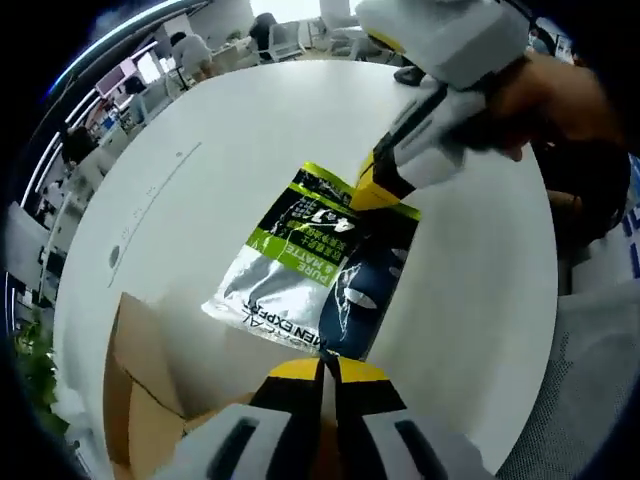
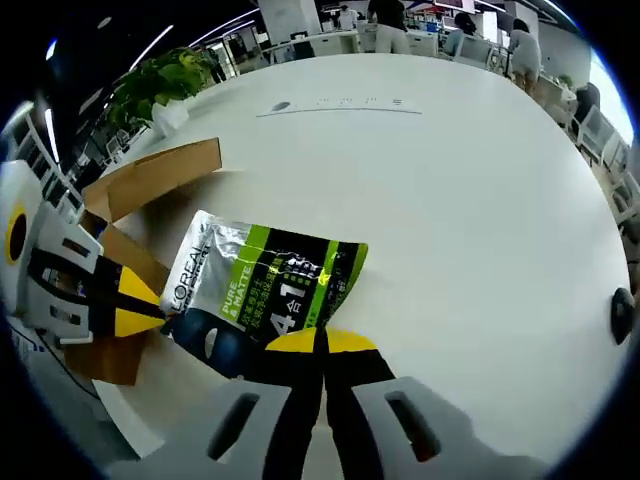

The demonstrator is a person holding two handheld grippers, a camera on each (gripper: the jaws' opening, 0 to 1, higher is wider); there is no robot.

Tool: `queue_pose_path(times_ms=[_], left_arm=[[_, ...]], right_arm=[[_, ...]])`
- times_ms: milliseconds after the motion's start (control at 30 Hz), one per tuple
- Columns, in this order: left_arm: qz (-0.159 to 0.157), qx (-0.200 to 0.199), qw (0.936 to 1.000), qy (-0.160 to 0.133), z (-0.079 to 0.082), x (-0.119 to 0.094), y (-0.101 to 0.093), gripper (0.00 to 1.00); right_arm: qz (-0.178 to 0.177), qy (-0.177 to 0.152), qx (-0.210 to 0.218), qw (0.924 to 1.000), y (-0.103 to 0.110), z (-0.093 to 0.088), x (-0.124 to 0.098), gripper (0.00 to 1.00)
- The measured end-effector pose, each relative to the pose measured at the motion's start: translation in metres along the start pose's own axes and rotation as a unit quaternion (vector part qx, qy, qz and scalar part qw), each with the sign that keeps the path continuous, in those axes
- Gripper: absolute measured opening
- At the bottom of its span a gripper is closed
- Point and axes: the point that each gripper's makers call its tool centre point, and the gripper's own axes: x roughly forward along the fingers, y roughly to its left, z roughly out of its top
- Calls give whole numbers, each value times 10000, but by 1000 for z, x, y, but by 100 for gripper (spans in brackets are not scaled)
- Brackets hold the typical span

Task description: Operate the shoe box by opening the lid, removing the specified soft item, and placing it in the target area until the item is outside and the box remains undamaged.

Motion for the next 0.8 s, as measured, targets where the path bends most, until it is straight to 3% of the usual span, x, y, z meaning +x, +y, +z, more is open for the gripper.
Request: queue_pose_path(times_ms=[100,267,333,400,667,800], left_arm=[[47,144,9999,-75,2,-3,0,0],[-35,-110,9997,-194,3,-7,-2,1],[-84,-313,9987,-395,7,-9,-4,5],[-246,-659,9959,-566,11,-13,-9,9],[-333,-933,9903,-974,24,-30,-11,18],[-347,-1066,9863,-1211,29,-43,-13,21]], right_arm=[[18,1,52,10000,1,1,2,0],[2,8,-249,9997,2,2,3,0],[-11,-2,-365,9993,1,1,3,0],[-54,-22,-478,9988,-1,1,3,2],[-217,-316,-467,9982,-4,3,-10,19],[-193,-425,-564,9973,1,6,-21,20]])
